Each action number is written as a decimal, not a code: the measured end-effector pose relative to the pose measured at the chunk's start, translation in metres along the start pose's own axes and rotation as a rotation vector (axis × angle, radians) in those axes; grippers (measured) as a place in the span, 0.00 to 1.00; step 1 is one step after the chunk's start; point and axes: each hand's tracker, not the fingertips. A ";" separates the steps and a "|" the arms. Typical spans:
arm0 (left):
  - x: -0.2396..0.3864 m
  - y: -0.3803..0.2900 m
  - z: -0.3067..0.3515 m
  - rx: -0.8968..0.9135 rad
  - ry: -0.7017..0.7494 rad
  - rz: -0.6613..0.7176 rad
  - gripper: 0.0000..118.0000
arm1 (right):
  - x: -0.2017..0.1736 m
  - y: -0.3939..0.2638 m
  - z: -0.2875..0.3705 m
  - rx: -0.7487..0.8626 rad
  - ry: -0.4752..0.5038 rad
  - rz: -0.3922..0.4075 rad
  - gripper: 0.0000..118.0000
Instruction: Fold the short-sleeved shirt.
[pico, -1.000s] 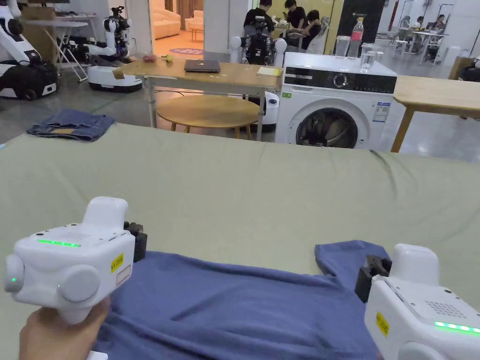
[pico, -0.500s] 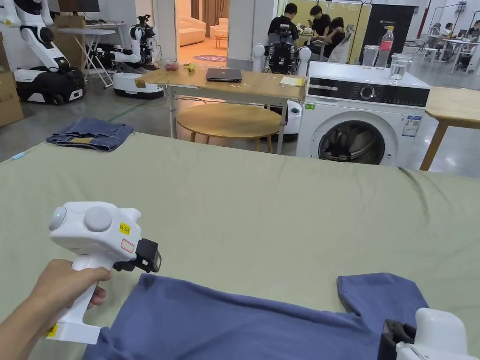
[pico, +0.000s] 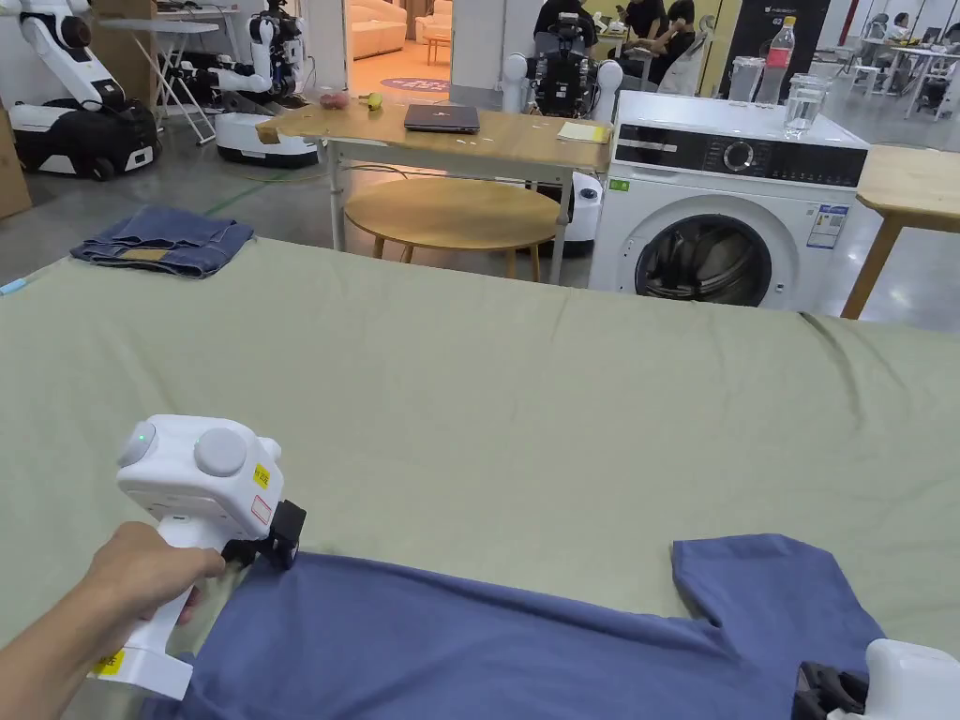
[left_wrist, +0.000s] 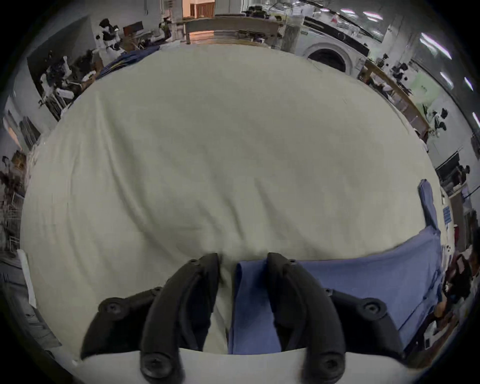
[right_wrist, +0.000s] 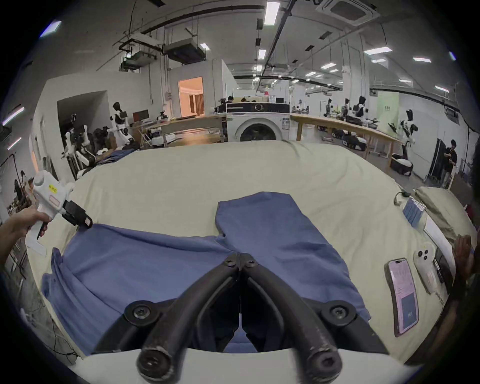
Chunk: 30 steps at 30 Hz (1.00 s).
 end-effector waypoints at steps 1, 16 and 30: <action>0.005 -0.003 0.001 0.008 0.010 -0.010 0.14 | 0.000 -0.001 -0.001 -0.004 0.000 0.000 0.00; -0.001 -0.028 0.056 0.189 -0.054 -0.098 0.00 | 0.048 0.062 -0.041 -0.183 -0.031 0.015 0.13; -0.007 -0.058 0.083 0.265 -0.102 -0.063 0.00 | 0.118 0.083 -0.199 -0.579 -0.068 0.024 0.46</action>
